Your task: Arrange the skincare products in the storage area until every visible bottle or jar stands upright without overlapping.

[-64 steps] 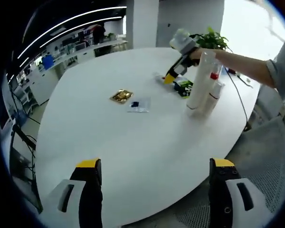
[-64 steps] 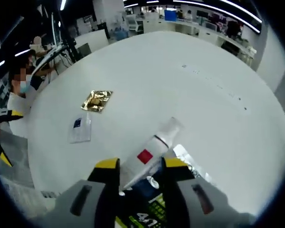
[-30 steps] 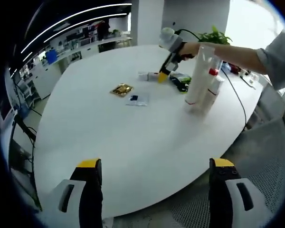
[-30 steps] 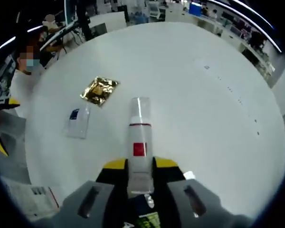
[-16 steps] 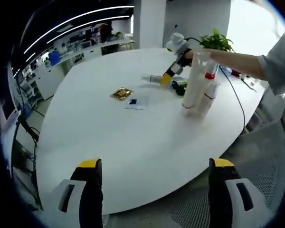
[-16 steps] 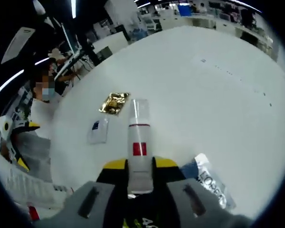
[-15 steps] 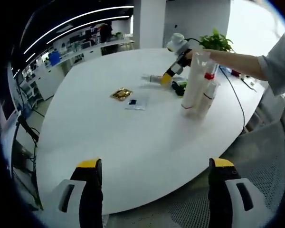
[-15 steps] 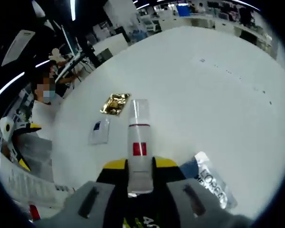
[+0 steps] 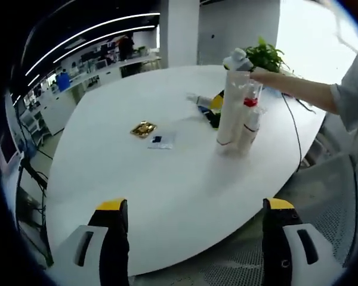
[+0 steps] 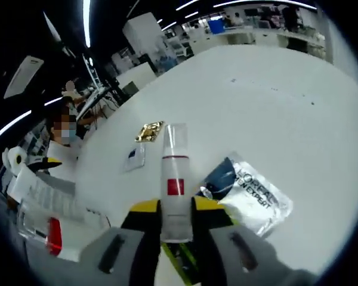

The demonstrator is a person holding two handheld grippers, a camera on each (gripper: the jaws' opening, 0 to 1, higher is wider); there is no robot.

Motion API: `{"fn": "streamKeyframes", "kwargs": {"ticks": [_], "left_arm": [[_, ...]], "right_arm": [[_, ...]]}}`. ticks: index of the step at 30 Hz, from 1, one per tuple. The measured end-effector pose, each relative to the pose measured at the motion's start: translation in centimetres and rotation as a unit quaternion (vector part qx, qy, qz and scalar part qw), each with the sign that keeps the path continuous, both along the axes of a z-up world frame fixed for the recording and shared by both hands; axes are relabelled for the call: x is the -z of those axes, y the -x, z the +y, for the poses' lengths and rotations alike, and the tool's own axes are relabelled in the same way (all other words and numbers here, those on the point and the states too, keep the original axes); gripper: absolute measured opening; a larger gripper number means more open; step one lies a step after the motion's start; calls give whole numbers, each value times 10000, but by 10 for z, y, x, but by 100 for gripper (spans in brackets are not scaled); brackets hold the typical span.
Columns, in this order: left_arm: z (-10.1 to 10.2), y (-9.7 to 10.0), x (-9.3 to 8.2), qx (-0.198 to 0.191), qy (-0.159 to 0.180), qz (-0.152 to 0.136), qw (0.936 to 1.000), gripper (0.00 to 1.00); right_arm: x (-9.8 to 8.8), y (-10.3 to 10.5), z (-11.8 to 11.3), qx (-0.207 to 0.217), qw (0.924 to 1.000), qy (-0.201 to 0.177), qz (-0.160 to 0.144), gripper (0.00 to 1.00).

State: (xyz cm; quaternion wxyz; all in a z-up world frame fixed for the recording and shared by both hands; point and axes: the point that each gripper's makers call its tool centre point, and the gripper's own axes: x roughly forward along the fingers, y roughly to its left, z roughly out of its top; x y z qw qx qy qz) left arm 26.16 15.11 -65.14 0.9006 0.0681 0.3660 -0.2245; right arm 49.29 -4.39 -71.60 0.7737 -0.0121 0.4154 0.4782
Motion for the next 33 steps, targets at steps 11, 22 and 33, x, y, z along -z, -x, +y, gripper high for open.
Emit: {"fn": "streamKeyframes", "kwargs": {"ticks": [11,22,33], "left_arm": [[-9,-2,-7,300,68,-201,9993,91],[-20,-12,-18,843,158,-495,9951,91],[-40,-7,-25,1106,319,-684,9910,91]], "right_arm": [[-26,31,-25,427,9984,-213,-287,19],[-51,63,-58,1121,9915,-375,-545,19],[-70,108,-70,1390,9860,-614,-679,19]]}}
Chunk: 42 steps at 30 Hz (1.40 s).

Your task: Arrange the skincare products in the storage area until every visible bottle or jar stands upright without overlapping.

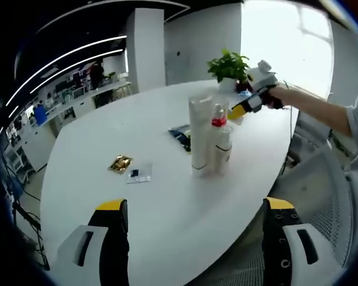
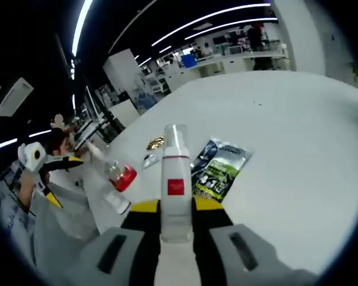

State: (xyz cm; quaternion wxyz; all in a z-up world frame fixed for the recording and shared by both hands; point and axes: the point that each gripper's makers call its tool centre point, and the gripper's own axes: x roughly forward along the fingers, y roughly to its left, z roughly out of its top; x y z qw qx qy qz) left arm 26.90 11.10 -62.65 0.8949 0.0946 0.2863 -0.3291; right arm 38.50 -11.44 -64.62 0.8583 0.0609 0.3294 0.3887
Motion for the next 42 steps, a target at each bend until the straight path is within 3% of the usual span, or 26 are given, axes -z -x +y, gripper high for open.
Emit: {"fn": "streamKeyframes", "kwargs": {"ticks": [12,21,29,34,42], "left_arm": [[-16,-1,-15,-14,396,-158,9991,89],[-31,-1,-22,168,551,-219,9981,85],[-39,1,-23,304,630,-108,9975,74],[-50,5,-27,467,989,36,9940,49],[-64,2,-36,685,1313,-34,9890,40]], "right_arm": [[-31,39,2,112,9980,-483,-396,19],[-53,69,23,-129,9948,-815,-604,19],[-58,87,40,-321,9919,-990,-726,19],[-56,94,54,-452,9904,-1100,-702,19],[-47,103,75,-639,9908,-944,-730,19]]}}
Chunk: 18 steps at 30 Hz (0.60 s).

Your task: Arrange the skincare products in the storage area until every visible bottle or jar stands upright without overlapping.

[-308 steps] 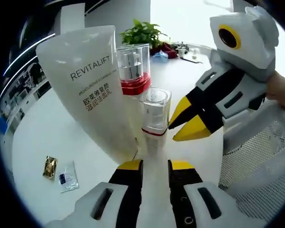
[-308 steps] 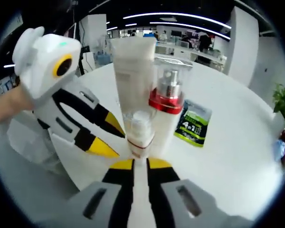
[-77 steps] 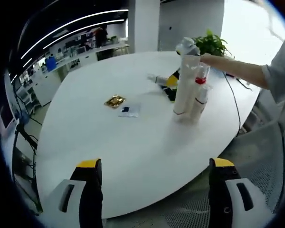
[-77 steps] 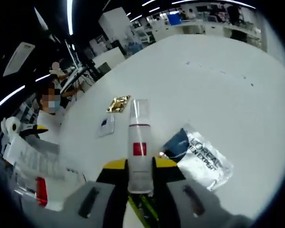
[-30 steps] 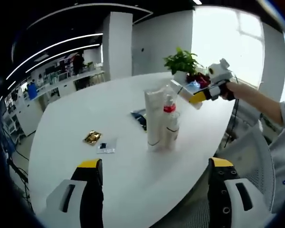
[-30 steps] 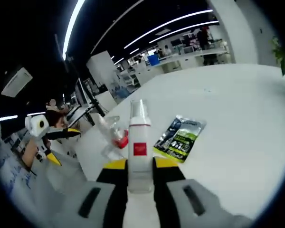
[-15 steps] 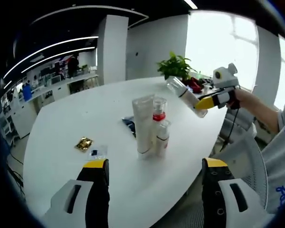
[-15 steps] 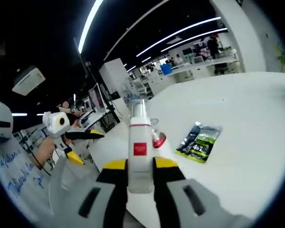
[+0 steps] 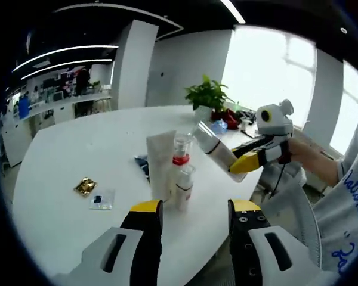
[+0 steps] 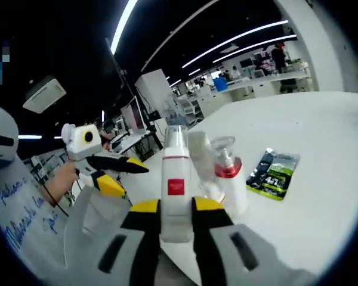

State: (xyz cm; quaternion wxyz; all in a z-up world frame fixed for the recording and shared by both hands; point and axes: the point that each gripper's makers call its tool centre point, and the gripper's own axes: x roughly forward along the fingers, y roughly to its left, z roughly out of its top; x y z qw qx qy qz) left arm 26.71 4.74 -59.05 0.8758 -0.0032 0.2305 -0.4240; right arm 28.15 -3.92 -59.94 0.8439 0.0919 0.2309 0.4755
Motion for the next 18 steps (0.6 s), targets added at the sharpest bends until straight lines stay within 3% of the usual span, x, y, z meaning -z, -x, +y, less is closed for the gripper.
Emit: {"fn": "streamKeyframes", "kwargs": {"ticks": [3,14,18], "left_arm": [[-5,1,4,102,-40,15,9999,37],[-22,-5,3,142,278,95,9995,39],[-24,-11,-2,49,587,161,9981,38]], "right_arm": [[3,2,5,-50,10000,-23,21,19],[13,10,24,-247,9996,-45,140,19],[17,16,30,-320,9991,-164,241,19]]}}
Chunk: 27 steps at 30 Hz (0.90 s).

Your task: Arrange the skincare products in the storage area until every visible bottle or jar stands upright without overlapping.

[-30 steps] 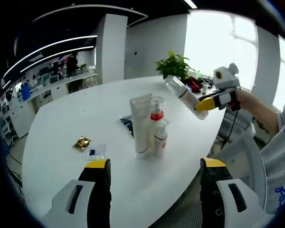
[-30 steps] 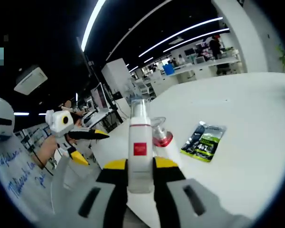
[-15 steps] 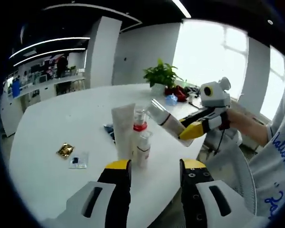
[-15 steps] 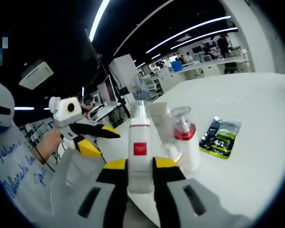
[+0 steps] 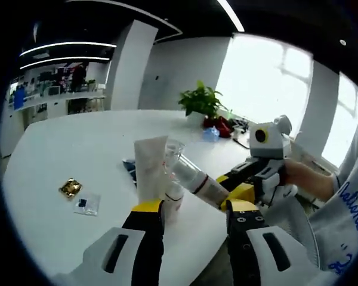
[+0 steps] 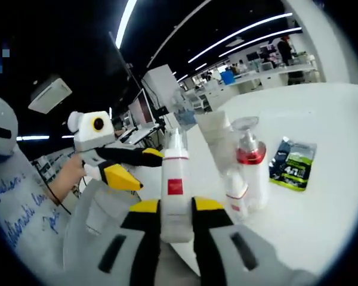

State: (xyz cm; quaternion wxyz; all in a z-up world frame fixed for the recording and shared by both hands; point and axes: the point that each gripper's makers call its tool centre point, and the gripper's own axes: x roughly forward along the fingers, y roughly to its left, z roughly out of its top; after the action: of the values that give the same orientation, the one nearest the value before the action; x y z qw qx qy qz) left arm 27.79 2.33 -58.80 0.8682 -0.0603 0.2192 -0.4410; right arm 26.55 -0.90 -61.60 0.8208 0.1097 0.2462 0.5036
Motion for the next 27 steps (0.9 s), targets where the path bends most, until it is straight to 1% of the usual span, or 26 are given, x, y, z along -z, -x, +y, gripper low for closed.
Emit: {"fn": "streamKeyframes", "kwargs": {"ticks": [3,5,9,11,12,13,14,15,18,21,24,27], "left_arm": [[-5,1,-2,92,180,71,9998,40],[-7,0,0,106,170,54,9998,41],[-10,-1,5,80,222,198,9995,40],[-10,-2,6,27,263,262,9993,38],[-11,-3,6,-73,397,435,9982,36],[-13,-4,4,-129,578,539,9968,35],[-15,-5,2,-101,694,560,9960,34],[-15,-5,2,-80,735,600,9955,35],[-13,-8,6,-187,634,625,9958,34],[-13,-15,8,-515,893,967,9900,31],[-13,-18,9,-552,942,990,9891,30],[-13,-22,11,-677,1012,1081,9867,28]], "right_arm": [[1,1,3,-15,10000,-22,34,19],[0,2,5,-35,10000,-73,43,19],[0,2,10,-83,9999,-102,48,19],[0,2,12,-100,9999,-117,44,19],[0,3,13,-117,9998,-121,45,19],[0,3,14,-132,9998,-121,39,19],[0,3,15,-135,9998,-118,34,19],[1,3,16,-149,9998,-97,35,19],[2,1,16,-124,9999,-44,16,19],[5,1,18,-102,9999,84,-41,19],[7,-1,18,-55,9998,163,-90,19],[9,-2,18,-29,9995,285,-144,19]]}}
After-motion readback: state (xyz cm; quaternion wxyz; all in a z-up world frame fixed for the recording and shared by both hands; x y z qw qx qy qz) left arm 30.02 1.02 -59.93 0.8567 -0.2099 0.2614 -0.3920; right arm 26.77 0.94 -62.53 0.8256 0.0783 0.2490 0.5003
